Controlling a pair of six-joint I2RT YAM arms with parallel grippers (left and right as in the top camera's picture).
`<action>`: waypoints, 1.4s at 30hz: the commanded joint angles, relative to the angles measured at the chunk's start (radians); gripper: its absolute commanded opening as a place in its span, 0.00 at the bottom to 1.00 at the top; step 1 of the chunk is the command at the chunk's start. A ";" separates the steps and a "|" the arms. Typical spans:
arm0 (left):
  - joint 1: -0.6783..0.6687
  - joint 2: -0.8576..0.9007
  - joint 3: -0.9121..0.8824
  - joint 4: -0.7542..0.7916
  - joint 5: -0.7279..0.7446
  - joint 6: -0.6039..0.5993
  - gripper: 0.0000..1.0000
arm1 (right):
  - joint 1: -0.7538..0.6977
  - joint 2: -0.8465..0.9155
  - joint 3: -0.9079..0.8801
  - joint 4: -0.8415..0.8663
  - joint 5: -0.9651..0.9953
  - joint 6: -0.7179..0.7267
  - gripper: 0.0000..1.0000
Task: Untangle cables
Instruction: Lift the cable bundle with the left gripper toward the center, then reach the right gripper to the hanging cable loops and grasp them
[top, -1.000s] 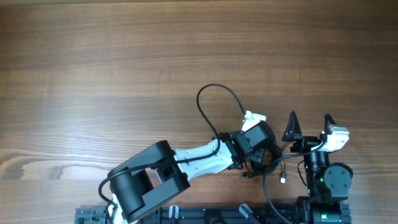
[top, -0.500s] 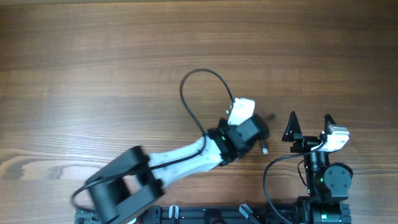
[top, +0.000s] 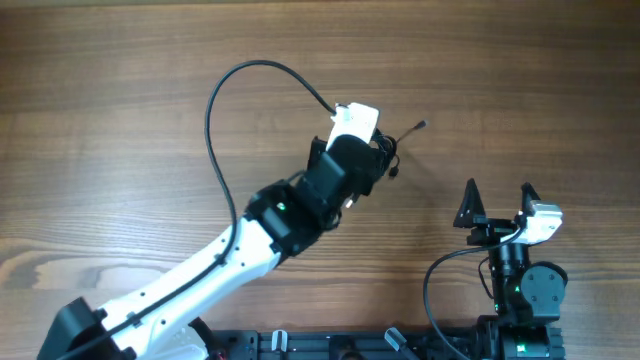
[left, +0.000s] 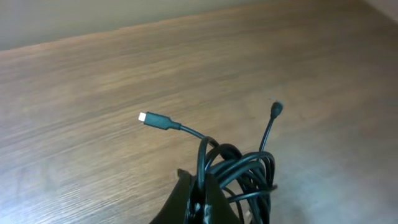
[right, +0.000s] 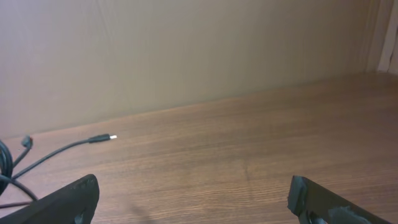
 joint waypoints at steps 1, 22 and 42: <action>0.065 -0.061 0.000 -0.030 0.271 0.126 0.04 | 0.005 -0.003 -0.001 0.008 -0.042 0.201 1.00; 0.148 -0.174 0.000 0.049 0.620 0.243 0.04 | 0.005 0.639 0.976 -0.855 -0.503 -0.176 1.00; 0.148 -0.278 0.000 0.157 1.061 0.429 0.04 | 0.005 0.646 1.043 -0.763 -0.678 -0.282 0.89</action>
